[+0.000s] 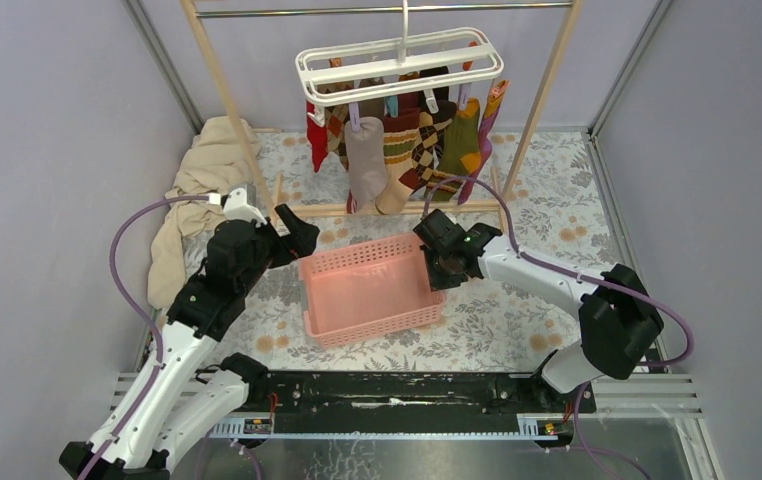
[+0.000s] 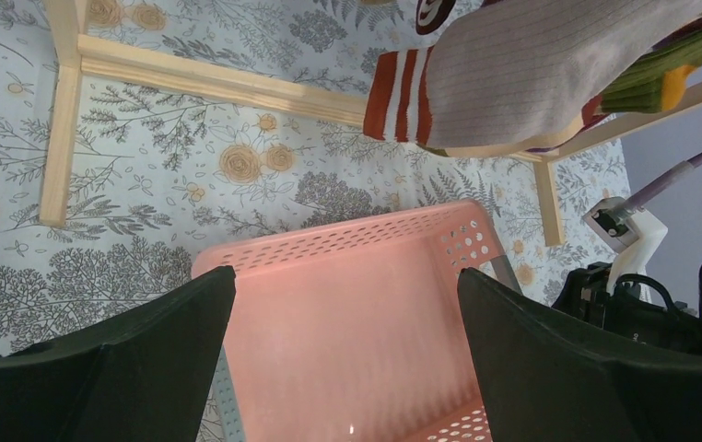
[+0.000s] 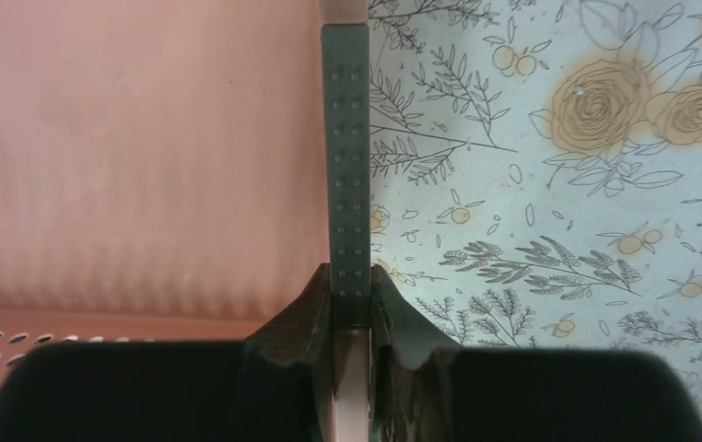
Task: Remove the socks clipped to the hanger
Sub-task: Place the bin at the center of the board.
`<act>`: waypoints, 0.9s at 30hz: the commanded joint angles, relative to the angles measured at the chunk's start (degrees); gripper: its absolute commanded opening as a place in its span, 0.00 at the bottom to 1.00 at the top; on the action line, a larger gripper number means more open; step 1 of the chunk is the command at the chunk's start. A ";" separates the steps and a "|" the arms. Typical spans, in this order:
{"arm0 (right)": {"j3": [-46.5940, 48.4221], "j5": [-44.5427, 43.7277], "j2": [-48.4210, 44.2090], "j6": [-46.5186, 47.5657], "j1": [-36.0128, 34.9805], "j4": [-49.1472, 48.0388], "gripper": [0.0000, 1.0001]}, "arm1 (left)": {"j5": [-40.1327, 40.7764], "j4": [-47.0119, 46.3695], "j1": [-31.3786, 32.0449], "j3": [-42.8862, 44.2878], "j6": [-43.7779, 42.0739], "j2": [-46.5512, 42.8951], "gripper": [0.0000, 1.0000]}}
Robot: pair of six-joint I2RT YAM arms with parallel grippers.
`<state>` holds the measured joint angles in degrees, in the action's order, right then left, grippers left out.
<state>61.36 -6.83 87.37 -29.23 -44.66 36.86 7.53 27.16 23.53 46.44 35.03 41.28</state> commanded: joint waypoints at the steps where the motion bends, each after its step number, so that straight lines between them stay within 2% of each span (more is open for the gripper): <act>1: -3.27 0.99 0.33 -1.28 -1.74 -2.45 0.00 | 0.45 -1.00 0.29 -1.44 0.54 -0.56 0.99; 10: -7.92 0.25 -3.75 1.15 -5.25 -4.04 0.00 | -0.42 -2.32 0.29 -2.30 -0.11 0.07 0.99; 16: -11.61 -0.55 -7.80 2.17 -5.43 -5.80 0.00 | -1.16 -3.24 0.29 1.16 -2.37 4.62 0.99; 27: -13.11 -13.34 -8.57 -12.63 -5.43 -4.94 0.00 | -3.83 -9.32 0.33 3.06 -2.46 14.00 0.99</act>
<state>48.93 -12.49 79.77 -35.00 -49.89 31.55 5.48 23.81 23.55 47.16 33.63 52.34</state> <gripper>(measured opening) 0.184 0.986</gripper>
